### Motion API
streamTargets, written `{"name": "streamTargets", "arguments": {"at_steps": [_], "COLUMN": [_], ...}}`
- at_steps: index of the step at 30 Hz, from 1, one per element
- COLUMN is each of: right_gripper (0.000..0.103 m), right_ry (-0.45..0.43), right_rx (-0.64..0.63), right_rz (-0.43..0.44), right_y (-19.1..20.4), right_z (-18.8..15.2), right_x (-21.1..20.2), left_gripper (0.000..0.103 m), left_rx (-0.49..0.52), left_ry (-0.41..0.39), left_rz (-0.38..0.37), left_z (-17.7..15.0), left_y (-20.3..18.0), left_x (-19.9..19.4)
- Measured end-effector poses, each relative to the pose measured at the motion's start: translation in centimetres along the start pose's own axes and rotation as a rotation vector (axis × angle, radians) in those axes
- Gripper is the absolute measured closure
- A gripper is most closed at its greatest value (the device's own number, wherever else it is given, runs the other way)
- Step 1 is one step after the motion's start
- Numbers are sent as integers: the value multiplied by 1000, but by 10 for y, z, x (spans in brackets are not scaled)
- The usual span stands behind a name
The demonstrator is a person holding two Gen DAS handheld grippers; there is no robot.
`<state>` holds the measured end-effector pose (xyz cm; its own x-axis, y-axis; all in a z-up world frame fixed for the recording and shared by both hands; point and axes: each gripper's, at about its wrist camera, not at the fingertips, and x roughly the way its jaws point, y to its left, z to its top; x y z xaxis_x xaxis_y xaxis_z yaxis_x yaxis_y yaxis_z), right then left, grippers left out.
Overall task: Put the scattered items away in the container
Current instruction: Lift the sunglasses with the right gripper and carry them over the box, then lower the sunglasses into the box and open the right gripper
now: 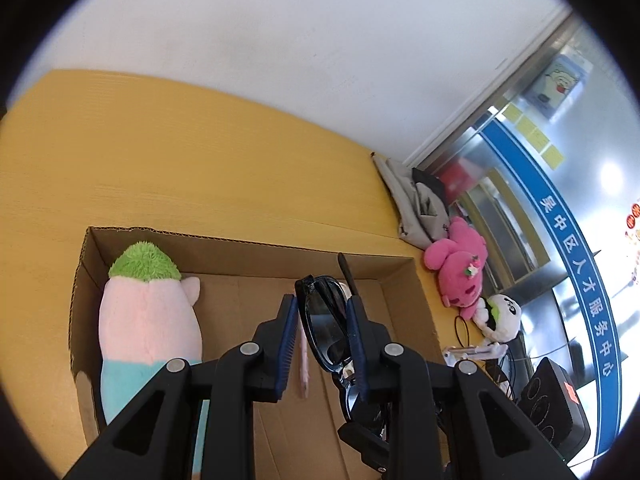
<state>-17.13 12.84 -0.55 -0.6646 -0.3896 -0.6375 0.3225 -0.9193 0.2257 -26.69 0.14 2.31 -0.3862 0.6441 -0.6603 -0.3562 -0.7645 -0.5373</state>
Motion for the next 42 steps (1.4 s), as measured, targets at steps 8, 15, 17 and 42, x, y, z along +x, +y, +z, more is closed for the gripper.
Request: {"name": "streamTargets", "arguments": {"at_steps": [8, 15, 17, 42], "right_gripper": [43, 43, 43, 0], "right_ry": [159, 299, 320, 142], "right_rx": [156, 285, 295, 129], "right_rz": [46, 36, 17, -49], "right_y": [-39, -61, -63, -25], "right_z": [-1, -18, -22, -71], "right_x": [66, 109, 115, -42], "left_gripper": [80, 82, 84, 27], "left_rx": [-40, -39, -15, 308], "left_ry": [148, 276, 307, -151], "left_rz": [91, 207, 255, 337], "left_z": [17, 15, 15, -54], "left_y": [25, 33, 28, -61], "left_x": [70, 124, 134, -21]}}
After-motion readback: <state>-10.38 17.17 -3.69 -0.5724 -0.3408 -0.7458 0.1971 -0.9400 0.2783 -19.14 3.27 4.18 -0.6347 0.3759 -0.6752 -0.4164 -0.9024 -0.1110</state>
